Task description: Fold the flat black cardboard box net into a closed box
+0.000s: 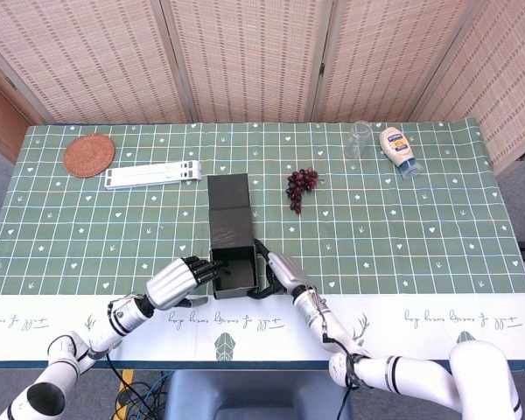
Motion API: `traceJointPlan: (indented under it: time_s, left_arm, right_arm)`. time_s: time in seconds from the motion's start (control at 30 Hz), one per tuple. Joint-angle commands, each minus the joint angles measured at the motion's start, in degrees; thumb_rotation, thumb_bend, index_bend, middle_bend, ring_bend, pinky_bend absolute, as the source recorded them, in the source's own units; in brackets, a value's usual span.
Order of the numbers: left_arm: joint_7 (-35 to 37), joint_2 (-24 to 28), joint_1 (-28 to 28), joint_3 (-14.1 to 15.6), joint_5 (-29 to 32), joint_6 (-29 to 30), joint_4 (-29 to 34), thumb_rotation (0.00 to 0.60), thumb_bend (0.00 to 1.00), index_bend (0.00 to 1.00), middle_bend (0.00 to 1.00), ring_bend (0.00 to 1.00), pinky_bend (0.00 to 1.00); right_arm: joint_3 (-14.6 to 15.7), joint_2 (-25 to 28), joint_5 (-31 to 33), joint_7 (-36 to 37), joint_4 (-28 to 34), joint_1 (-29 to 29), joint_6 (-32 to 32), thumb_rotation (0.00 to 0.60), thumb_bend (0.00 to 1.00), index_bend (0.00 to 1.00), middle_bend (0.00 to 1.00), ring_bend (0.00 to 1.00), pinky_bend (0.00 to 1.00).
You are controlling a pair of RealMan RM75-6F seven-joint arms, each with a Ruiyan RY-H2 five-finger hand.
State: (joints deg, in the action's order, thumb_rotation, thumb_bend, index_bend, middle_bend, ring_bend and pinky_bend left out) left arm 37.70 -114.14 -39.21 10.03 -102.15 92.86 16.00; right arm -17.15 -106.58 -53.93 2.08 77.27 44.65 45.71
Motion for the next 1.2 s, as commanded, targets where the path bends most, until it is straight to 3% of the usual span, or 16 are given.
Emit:
traceJointPlan:
  time_s: [0.03, 0.2, 0.47, 0.57, 0.7, 0.83, 0.97, 1.07, 1.2]
  left_arm:
    - [-0.03, 1.08, 0.61, -0.87, 1.0, 0.06, 1.33, 0.6, 0.1, 0.12, 0.13, 0.3, 0.53]
    - [-1.95, 3.44, 1.39, -1.51, 1.45, 1.87, 2.65, 0.6, 0.1, 0.05, 0.08, 0.22, 0.53]
    - [-3.24, 7.4, 2.61, -2.87, 2.9, 1.92, 8.14, 0.6, 0.1, 0.01, 0.04, 0.19, 0.5]
    - [-3.01, 9.04, 2.89, -3.97, 4.22, 0.52, 12.11, 0.6, 0.1, 0.01, 0.04, 0.19, 0.5]
    - [-1.49, 11.92, 3.52, -6.0, 7.3, -3.16, 21.05, 0.6, 0.1, 0.0, 0.04, 0.22, 0.5]
    - [0.4, 17.16, 4.25, -8.24, 11.91, -9.23, 35.49, 0.6, 0.1, 0.0, 0.04, 0.24, 0.5]
    - [2.15, 23.24, 4.88, -9.49, 16.97, -16.52, 49.47, 0.6, 0.1, 0.0, 0.03, 0.34, 0.5]
    - [5.11, 27.43, 5.09, -10.46, 21.53, -22.85, 58.05, 0.6, 0.1, 0.0, 0.01, 0.41, 0.55]
    - [8.58, 30.66, 5.18, -10.85, 25.09, -29.54, 63.85, 0.6, 0.1, 0.0, 0.0, 0.49, 0.66]
  right_arm:
    - [-0.24, -0.26, 0.15, -0.02, -0.35, 0.08, 0.21, 0.6, 0.52, 0.0, 0.25, 0.74, 1.0]
    - [-0.42, -1.29, 0.23, -0.2, -1.36, 0.26, 0.71, 0.6, 0.5, 0.0, 0.21, 0.74, 1.0]
    - [-0.44, -2.29, -0.29, -0.41, -1.5, 0.54, 0.91, 0.6, 0.18, 0.0, 0.06, 0.7, 1.0]
    - [-0.21, -1.82, -0.45, -0.92, -0.27, 0.19, 1.51, 0.6, 0.11, 0.0, 0.03, 0.68, 1.0]
    - [0.66, -0.21, -0.2, -2.5, 2.72, -0.74, 2.6, 0.6, 0.1, 0.0, 0.02, 0.68, 1.0]
    - [1.16, 2.62, -0.77, -4.27, 7.15, -2.24, 5.37, 0.6, 0.1, 0.0, 0.02, 0.67, 1.0]
    - [0.64, 6.77, -1.6, -4.38, 12.41, -3.81, 7.31, 0.6, 0.1, 0.0, 0.02, 0.67, 1.0]
    - [0.16, 11.12, -3.1, -4.32, 17.39, -4.96, 8.46, 0.6, 0.1, 0.0, 0.03, 0.67, 1.0]
    - [-1.45, 16.47, -4.92, -3.88, 22.95, -6.13, 10.23, 0.6, 0.1, 0.0, 0.04, 0.67, 1.0]
